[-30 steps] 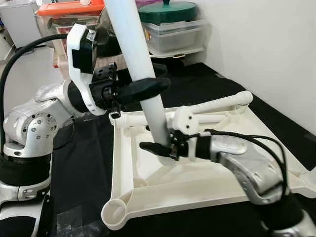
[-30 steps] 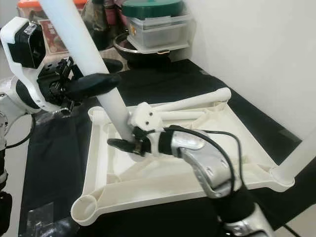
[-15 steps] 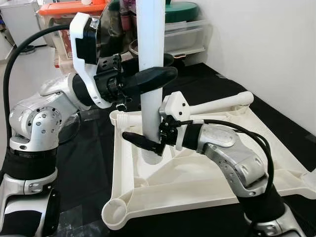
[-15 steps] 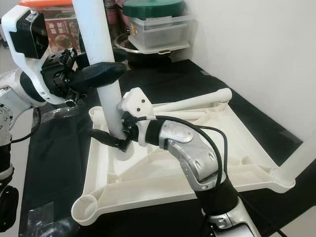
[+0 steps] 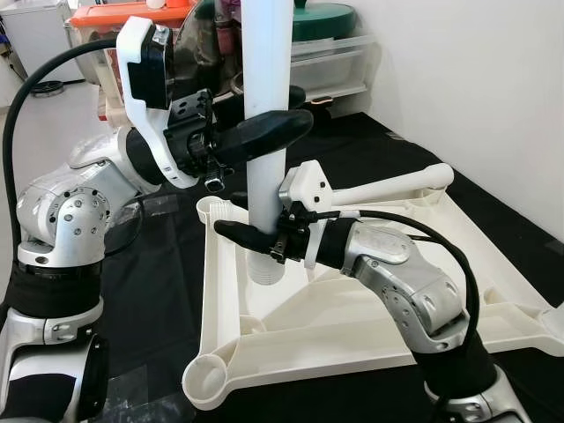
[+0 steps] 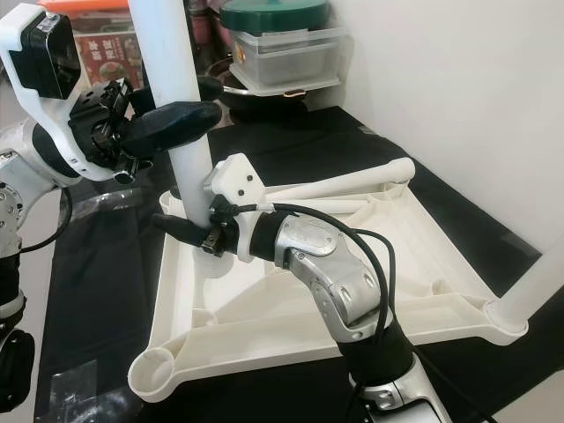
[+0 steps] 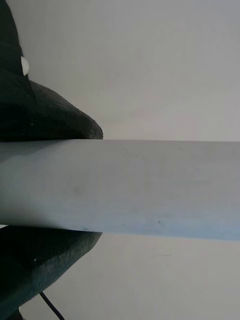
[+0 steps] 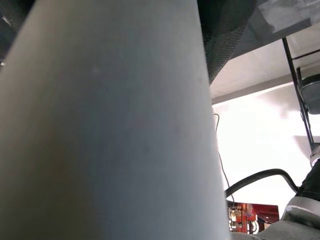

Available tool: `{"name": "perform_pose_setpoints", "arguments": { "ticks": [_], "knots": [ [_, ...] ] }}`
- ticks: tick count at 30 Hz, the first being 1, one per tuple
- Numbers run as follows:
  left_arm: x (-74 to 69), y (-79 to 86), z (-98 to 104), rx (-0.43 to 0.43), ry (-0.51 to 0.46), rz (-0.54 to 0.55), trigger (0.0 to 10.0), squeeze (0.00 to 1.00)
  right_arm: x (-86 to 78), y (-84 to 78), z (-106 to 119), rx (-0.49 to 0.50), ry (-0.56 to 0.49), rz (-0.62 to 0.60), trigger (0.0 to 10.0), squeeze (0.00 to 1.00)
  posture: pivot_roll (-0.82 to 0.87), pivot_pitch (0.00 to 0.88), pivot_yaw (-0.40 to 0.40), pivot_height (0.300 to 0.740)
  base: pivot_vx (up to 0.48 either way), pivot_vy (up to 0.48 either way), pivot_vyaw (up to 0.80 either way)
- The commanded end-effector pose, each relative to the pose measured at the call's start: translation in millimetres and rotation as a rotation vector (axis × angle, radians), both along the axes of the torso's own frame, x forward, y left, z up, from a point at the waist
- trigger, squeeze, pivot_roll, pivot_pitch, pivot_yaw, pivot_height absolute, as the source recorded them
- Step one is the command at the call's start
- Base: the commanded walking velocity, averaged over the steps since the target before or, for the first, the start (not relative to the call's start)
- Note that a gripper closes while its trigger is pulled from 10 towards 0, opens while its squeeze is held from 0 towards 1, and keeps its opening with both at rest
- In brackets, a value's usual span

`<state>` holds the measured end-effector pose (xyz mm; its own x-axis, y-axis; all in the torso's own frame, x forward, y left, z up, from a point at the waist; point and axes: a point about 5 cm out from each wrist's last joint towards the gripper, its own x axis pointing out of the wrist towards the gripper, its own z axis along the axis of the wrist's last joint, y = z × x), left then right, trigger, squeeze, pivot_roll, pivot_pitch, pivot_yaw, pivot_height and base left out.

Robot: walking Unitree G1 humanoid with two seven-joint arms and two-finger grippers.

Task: Building children table

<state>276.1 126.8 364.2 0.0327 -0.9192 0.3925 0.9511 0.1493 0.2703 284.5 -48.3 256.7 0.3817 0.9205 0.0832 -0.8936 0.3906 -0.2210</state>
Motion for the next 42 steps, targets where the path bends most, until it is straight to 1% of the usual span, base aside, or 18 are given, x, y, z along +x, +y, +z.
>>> {"name": "perform_pose_setpoints", "arguments": {
  "ticks": [1,4,5,6,7,9,10,19,21,22,25,28,29,31,32,34,37,42],
  "knots": [
    [-3.3,-5.7,4,-0.002,-0.017,-0.04,0.0,0.0,-0.4,-0.4,2,0.025,0.001,-0.003,0.0,0.0,-0.06,0.005,-0.01,0.74,0.0,0.0,0.0],
    [-3.3,-4.7,5,-0.017,-0.02,-0.036,0.0,0.0,-0.2,-2.1,4,0.044,0.001,-0.007,0.0,0.0,-0.06,0.004,-0.01,0.74,0.0,0.0,0.0],
    [-2.1,-3.1,7,-0.04,-0.024,-0.014,3.7,0.0,0.2,-3.1,5,0.052,0.001,-0.013,0.0,0.0,-0.06,0.003,-0.01,0.74,0.0,0.0,0.0],
    [-2.1,-3.1,7,-0.04,-0.024,-0.014,3.7,0.0,0.2,-3.1,5,0.052,0.001,-0.013,0.0,0.0,-0.06,0.003,-0.01,0.74,0.0,0.0,0.0],
    [-0.7,-1.4,8,-0.059,-0.021,0.008,10.0,0.37,0.9,-4.2,5,0.058,0.001,-0.021,0.0,0.0,-0.06,0.002,-0.009,0.74,0.0,0.0,0.0],
    [-0.7,-1.4,8,-0.059,-0.021,0.008,10.0,0.37,0.9,-4.2,5,0.058,0.001,-0.021,0.0,0.0,-0.06,0.002,-0.009,0.74,0.0,0.0,0.0],
    [0.4,1.0,9,-0.086,-0.019,0.02,10.0,1.0,2.3,-6.0,5,0.062,0.0,-0.035,0.0,0.0,-0.07,0.001,-0.008,0.74,0.0,0.0,0.0],
    [4.0,24.2,18,-0.207,-0.001,0.101,10.0,1.0,12.8,-22.3,4,0.082,0.012,-0.149,0.0,0.0,-0.07,0.0,-0.008,0.74,0.0,0.0,0.0],
    [-0.7,60.9,36,-0.324,-0.018,0.243,10.0,1.0,23.5,-45.2,0,0.103,0.038,-0.289,0.0,0.0,-0.05,0.003,-0.009,0.74,0.0,0.0,0.0],
    [-0.7,60.9,36,-0.324,-0.018,0.243,10.0,1.0,23.5,-45.2,0,0.103,0.038,-0.289,0.0,0.0,-0.05,0.003,-0.009,0.74,0.0,0.0,0.0],
    [-1.3,102.5,47,-0.468,0.009,0.509,10.0,1.0,32.8,-68.7,-1,0.162,0.06,-0.437,0.0,0.0,-0.04,0.011,-0.005,0.74,0.0,0.0,0.0],
    [2.1,111.3,42,-0.476,0.056,0.608,10.0,1.0,35.1,-75.4,2,0.2,0.067,-0.477,0.0,0.0,-0.04,0.011,-0.005,0.74,0.0,0.0,0.0],
    [12.3,108.3,4,-0.37,0.196,0.757,10.0,0.0,38.2,-83.1,6,0.26,0.083,-0.518,0.0,0.0,-0.03,0.015,-0.005,0.74,0.0,0.0,0.0],
    [12.3,108.3,4,-0.37,0.196,0.757,10.0,0.0,38.2,-83.1,6,0.26,0.083,-0.518,0.0,0.0,-0.03,0.015,-0.005,0.74,0.0,0.0,0.0],
    [20.7,100.5,-29,-0.267,0.32,0.848,10.0,0.0,38.3,-84.2,8,0.269,0.082,-0.518,10.0,0.0,-0.02,0.02,-0.002,0.74,0.0,0.0,0.0],
    [24.7,87.5,-71,-0.116,0.433,0.941,10.0,0.0,37.5,-83.2,10,0.271,0.081,-0.507,10.0,0.0,-0.02,0.023,-0.002,0.74,0.0,0.0,0.0],
    [18.0,69.2,-116,-0.064,0.546,0.987,10.0,0.0,35.4,-78.5,10,0.274,0.089,-0.487,10.0,0.0,-0.02,0.029,-0.001,0.74,0.0,0.0,0.0],
    [12.0,59.6,-137,-0.048,0.587,1.033,10.0,0.0,33.7,-75.4,6,0.266,0.1,-0.482,10.0,0.0,-0.02,0.034,-0.001,0.74,0.0,0.0,0.0]
  ]
}}
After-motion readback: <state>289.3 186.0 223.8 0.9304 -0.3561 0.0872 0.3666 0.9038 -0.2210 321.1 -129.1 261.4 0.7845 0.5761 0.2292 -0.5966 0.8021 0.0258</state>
